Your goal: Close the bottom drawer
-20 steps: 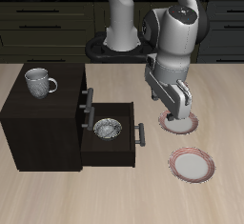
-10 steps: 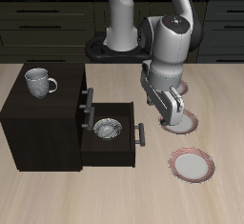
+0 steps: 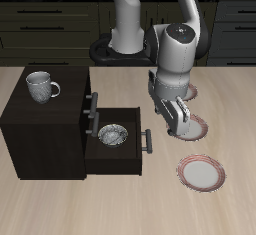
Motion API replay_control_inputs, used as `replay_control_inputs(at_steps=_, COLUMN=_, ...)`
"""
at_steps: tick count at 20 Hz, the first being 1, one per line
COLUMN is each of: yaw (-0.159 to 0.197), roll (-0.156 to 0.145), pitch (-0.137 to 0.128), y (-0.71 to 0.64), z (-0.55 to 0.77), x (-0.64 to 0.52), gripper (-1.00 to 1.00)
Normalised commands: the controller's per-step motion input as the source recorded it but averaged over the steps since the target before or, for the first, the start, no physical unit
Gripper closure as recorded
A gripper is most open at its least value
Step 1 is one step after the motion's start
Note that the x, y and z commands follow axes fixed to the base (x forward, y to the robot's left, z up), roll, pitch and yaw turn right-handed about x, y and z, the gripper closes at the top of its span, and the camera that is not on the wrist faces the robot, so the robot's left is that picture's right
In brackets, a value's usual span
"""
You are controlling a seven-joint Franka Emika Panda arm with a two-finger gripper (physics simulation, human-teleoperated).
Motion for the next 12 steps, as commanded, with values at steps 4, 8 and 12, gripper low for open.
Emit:
replay_control_inputs(at_steps=4, yaw=0.0, roll=0.01, pitch=0.051, y=-0.02, z=-0.4, x=0.07, gripper=-1.0)
replay_control_inputs(at_steps=8, yaw=-0.011, roll=0.0, pitch=0.054, y=-0.01, z=-0.29, x=0.1, gripper=-1.0)
replay_control_inputs(at_steps=12, yaw=-0.033, roll=0.015, pitch=0.012, y=0.0, z=-0.14, x=-0.04, gripper=-1.0)
